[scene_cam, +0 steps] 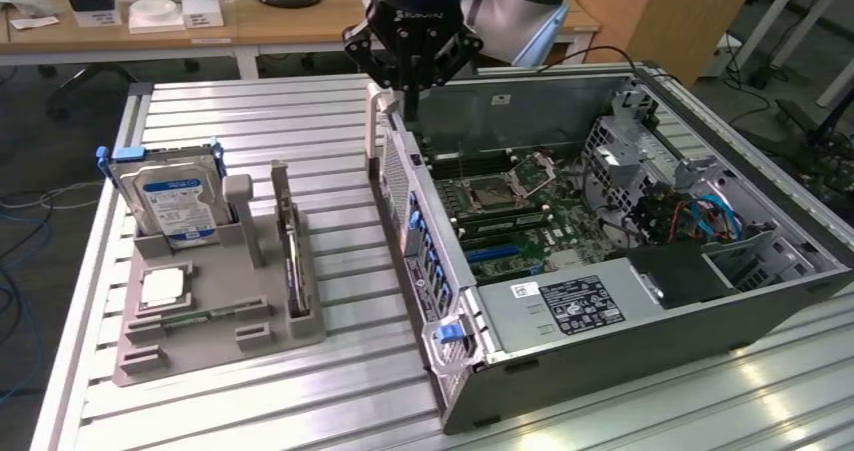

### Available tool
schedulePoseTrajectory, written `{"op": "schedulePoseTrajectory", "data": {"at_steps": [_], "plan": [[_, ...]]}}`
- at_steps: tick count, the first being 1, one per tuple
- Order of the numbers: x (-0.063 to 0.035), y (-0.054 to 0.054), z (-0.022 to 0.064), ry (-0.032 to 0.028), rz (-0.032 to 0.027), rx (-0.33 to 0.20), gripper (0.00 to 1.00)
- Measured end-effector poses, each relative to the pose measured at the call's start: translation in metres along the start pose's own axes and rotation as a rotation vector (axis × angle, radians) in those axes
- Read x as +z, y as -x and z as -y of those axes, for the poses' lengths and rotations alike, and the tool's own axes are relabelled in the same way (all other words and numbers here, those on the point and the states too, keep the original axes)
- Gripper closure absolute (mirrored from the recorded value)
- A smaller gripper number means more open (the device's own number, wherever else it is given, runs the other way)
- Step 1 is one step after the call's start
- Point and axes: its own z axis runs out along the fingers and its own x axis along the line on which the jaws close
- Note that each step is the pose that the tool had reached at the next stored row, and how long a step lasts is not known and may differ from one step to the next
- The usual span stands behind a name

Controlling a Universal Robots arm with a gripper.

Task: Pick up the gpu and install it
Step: 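Reach for the gpu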

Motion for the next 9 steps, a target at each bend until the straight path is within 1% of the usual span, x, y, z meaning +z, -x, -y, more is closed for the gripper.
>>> {"op": "schedulePoseTrajectory", "data": {"at_steps": [9], "plan": [[-0.0007,-0.024,0.0024,0.0002,-0.0004,-0.007,0.89]]}}
